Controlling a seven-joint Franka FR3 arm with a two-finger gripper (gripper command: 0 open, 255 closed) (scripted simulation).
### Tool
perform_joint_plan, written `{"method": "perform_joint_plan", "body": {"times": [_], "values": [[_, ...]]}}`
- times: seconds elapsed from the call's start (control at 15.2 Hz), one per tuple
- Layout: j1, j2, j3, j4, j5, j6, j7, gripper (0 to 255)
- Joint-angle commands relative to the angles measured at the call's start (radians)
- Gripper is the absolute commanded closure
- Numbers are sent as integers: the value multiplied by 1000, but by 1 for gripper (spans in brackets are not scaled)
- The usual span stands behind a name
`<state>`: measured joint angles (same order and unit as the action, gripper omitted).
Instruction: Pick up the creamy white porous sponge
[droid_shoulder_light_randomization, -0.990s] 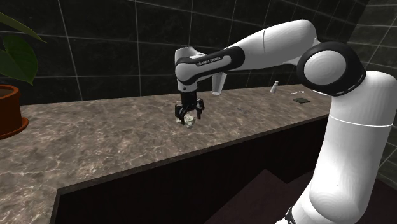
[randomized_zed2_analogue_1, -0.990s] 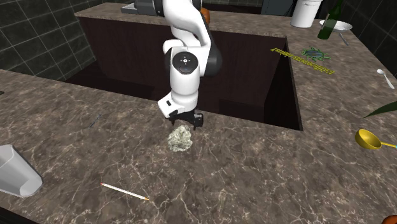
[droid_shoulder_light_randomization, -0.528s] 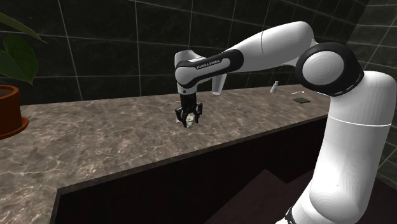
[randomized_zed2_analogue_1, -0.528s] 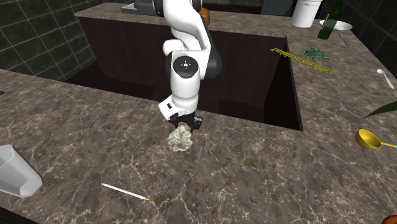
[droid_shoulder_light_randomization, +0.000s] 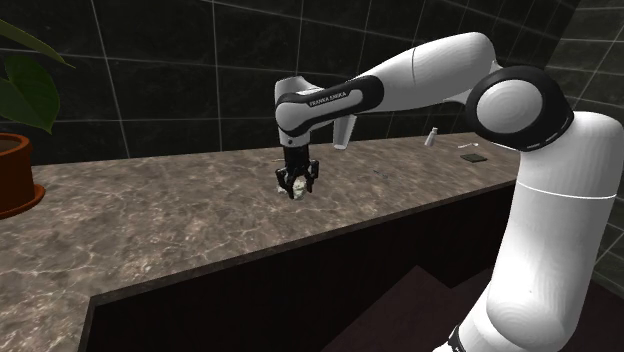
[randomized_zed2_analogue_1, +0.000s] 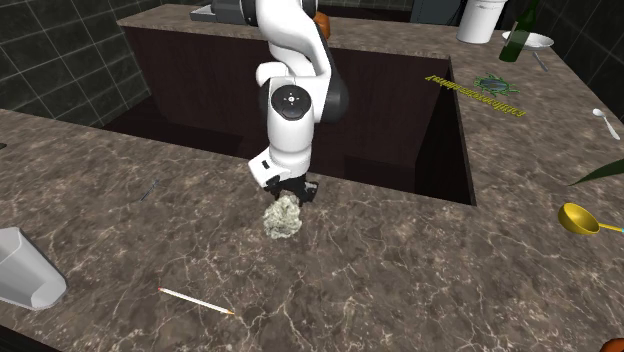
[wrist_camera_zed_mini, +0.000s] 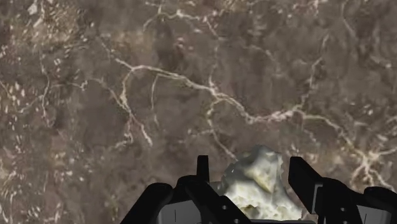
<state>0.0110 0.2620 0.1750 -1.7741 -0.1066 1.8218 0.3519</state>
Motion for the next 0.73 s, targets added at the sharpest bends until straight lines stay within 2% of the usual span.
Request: {"method": "perform_joint_plan", "body": {"times": [0.0, 0.66], "values": [[0, -5, 1, 18, 1, -23, -2, 255], [1, -34, 3, 115, 9, -147, -12, 255]]}}
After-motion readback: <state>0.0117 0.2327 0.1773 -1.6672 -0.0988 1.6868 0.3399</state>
